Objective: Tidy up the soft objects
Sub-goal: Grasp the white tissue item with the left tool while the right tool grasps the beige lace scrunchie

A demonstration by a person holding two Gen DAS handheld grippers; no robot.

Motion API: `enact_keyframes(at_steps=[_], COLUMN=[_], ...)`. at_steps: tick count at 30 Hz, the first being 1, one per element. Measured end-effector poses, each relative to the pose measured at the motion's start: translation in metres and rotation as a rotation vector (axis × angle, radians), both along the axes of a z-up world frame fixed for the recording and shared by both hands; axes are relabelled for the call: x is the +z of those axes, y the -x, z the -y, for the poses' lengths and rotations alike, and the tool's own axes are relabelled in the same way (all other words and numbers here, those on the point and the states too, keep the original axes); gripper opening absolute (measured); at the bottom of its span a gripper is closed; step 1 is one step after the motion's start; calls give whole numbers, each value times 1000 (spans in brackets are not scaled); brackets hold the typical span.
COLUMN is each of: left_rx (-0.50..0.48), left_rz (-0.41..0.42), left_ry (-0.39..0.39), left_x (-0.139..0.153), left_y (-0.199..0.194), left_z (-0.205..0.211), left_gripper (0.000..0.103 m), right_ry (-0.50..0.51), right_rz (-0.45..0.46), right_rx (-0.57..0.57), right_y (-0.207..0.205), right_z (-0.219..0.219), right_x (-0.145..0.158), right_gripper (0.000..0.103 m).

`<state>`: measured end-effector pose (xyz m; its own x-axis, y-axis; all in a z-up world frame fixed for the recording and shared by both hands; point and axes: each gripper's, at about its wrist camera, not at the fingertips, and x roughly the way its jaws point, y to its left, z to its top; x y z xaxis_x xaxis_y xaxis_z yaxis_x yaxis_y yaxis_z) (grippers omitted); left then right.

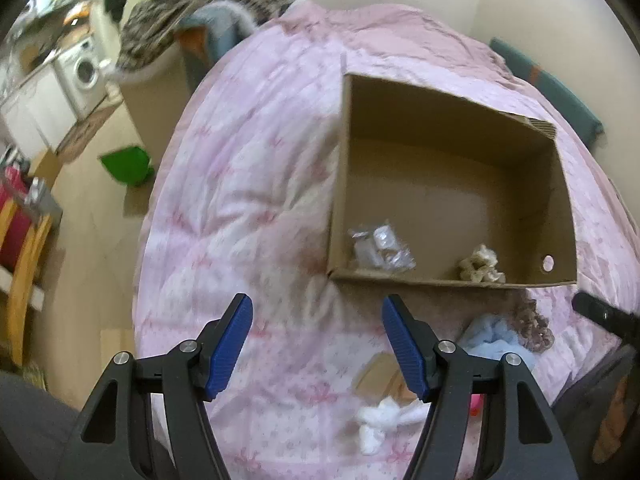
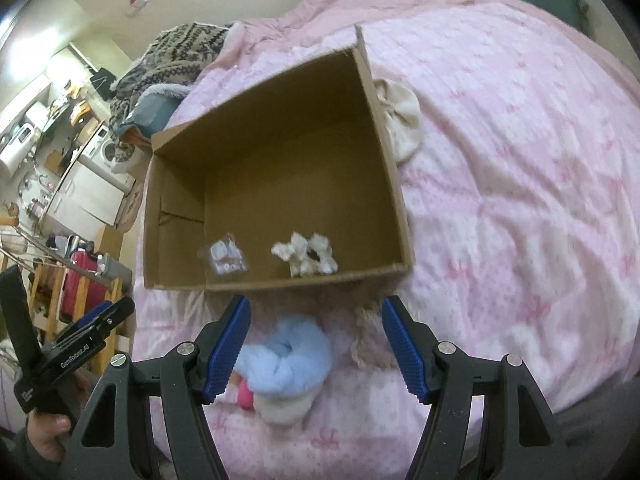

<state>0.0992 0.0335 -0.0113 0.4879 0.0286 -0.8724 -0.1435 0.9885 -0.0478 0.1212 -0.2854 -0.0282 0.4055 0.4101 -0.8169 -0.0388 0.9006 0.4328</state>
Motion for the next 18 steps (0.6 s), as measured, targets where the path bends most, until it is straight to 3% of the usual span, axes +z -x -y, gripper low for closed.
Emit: enact_keyframes(at_steps=[7, 14, 18], left_rx=[78, 16, -31], left_rz=[-110, -225, -281], left_ry=[52, 102, 163], left_x=[-22, -51, -69], left_y=[6, -1, -10], left_z=[-13, 1, 17], left_gripper=[64, 64, 50], right_ry=[19, 34, 27], right_rz=[-66, -105, -117], right_rx=[-2, -24, -37], right_y=[8, 7, 5], right_z=[-4, -3, -2], right_x=[-13, -20, -22], right_gripper=[72, 72, 72])
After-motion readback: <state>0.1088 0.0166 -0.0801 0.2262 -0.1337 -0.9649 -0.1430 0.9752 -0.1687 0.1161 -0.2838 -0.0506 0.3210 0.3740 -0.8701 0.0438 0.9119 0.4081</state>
